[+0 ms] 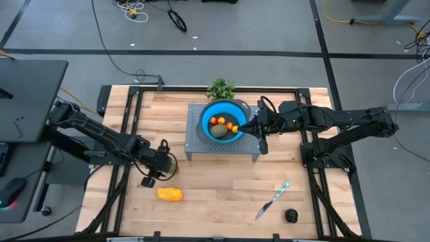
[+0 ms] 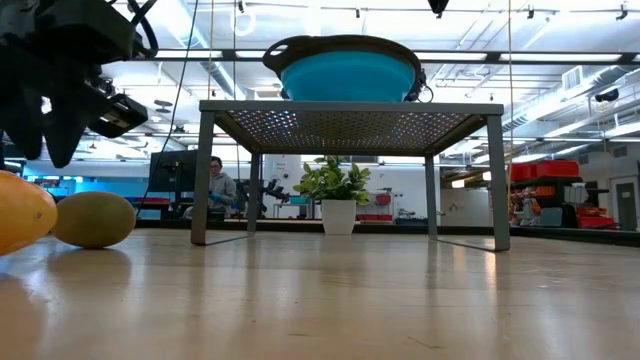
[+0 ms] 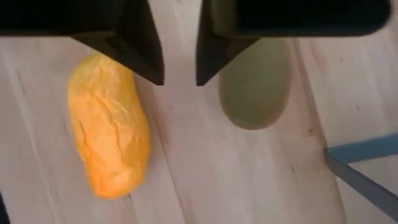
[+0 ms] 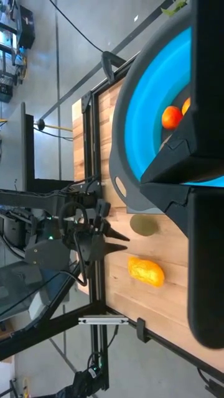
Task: Pick & Place Fruit
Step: Put the green kiwi into the strainer bowl on the shelf
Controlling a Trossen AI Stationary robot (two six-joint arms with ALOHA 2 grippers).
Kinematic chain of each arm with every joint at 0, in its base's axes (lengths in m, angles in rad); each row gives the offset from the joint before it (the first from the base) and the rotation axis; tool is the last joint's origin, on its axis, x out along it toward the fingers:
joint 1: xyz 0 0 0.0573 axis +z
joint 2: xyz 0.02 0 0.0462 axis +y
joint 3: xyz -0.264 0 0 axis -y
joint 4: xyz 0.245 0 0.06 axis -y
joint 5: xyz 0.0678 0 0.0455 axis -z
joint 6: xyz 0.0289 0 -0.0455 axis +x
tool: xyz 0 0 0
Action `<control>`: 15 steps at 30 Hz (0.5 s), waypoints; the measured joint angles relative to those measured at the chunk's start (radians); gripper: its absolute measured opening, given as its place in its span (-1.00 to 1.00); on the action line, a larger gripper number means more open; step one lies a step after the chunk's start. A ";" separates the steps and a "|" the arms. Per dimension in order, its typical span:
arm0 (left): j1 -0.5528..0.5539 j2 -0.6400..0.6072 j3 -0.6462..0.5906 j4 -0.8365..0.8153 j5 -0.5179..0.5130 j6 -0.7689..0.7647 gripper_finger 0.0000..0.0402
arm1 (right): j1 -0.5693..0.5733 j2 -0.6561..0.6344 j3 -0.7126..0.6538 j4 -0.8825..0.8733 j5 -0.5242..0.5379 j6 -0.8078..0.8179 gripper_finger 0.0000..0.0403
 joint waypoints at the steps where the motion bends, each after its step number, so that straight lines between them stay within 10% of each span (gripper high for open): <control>1: 0.000 0.000 0.000 0.000 0.002 -0.003 -0.43 | 0.000 0.000 0.000 0.000 0.000 0.000 -0.94; 15: 0.000 0.000 0.001 0.000 -0.072 -0.013 0.85 | 0.000 0.000 0.000 0.000 0.000 0.000 -0.94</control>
